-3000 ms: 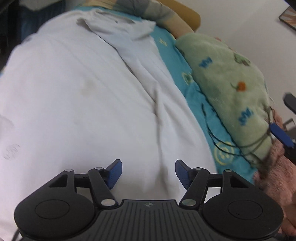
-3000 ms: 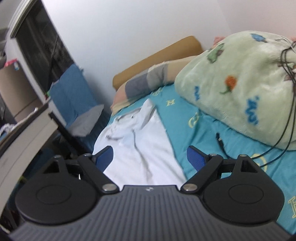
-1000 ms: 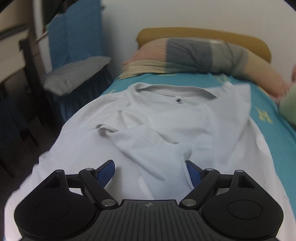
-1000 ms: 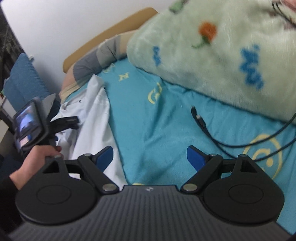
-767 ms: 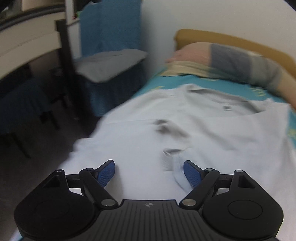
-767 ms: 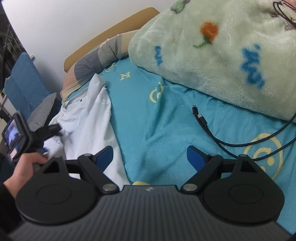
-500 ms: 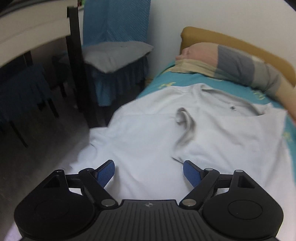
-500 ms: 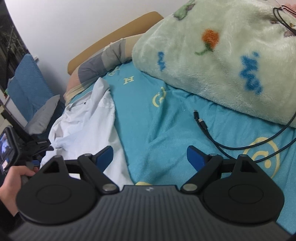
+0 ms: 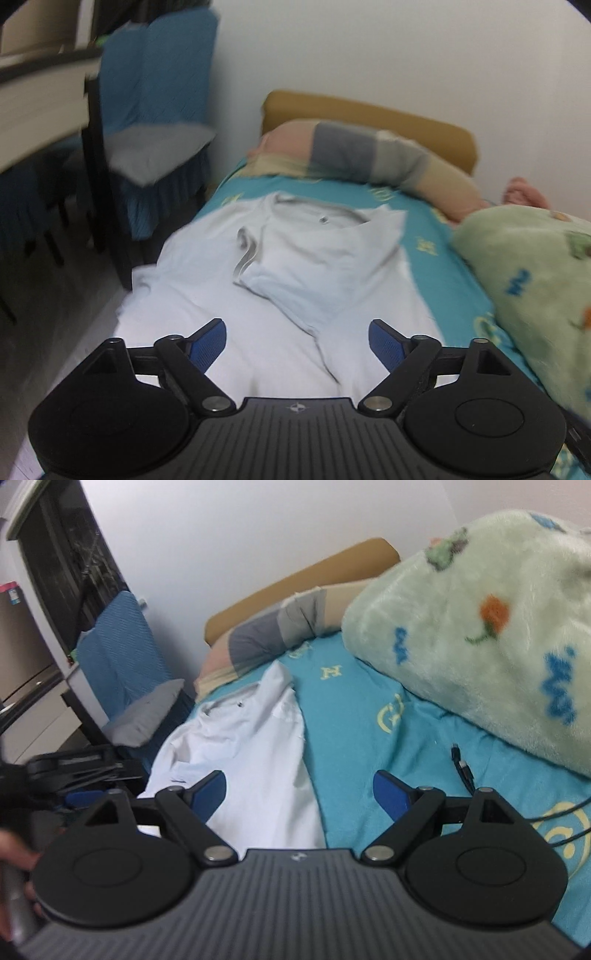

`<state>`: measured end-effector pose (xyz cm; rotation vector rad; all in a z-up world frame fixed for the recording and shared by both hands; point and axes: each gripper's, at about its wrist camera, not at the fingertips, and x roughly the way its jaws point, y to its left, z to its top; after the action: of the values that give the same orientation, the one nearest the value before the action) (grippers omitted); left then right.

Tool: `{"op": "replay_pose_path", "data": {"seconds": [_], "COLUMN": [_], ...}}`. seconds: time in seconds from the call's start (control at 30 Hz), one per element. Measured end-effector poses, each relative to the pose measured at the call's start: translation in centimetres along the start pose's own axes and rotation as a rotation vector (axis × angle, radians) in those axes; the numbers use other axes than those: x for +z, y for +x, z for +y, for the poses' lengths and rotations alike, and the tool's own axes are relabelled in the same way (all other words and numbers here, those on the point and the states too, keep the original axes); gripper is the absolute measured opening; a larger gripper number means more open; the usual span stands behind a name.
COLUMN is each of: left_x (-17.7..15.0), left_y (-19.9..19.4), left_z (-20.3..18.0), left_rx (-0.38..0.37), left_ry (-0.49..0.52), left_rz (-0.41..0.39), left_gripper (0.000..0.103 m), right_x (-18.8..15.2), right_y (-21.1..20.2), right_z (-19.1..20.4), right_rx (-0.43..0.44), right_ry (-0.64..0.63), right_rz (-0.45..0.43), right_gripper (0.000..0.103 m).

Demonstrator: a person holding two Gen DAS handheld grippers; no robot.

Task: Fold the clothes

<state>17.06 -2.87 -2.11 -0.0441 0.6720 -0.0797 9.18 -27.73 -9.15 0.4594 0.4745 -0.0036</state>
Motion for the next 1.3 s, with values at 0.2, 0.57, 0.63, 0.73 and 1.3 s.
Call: {"op": "replay_pose_path", "data": {"seconds": [0.2, 0.57, 0.63, 0.73, 1.3], "left_x": [-2.7, -8.0, -8.2, -8.1, -6.1], "left_y": [-8.4, -11.8, -11.9, -11.5, -9.7], "left_z": [-0.3, -0.9, -1.3, -1.3, 4.5], "left_rx": [-0.010, -0.125, -0.122, -0.139, -0.116], "left_ry": [0.101, 0.161, 0.177, 0.162, 0.081], "left_rz": [-0.155, -0.161, -0.182, -0.176, -0.066], "left_gripper": [0.103, 0.103, 0.103, 0.103, 0.103], "right_x": [-0.3, -1.1, -1.4, -1.7, -1.6], "right_y": [-2.8, -6.2, -6.4, -6.6, 4.1], "right_z": [2.9, 5.0, 5.1, 5.3, 8.6], "right_rx": [0.040, 0.030, 0.022, 0.015, 0.016], "right_ry": [-0.124, -0.173, -0.189, -0.202, -0.394], "right_rz": [-0.055, -0.090, -0.079, -0.077, 0.126], "right_gripper": [0.088, 0.088, 0.088, 0.088, 0.088]}}
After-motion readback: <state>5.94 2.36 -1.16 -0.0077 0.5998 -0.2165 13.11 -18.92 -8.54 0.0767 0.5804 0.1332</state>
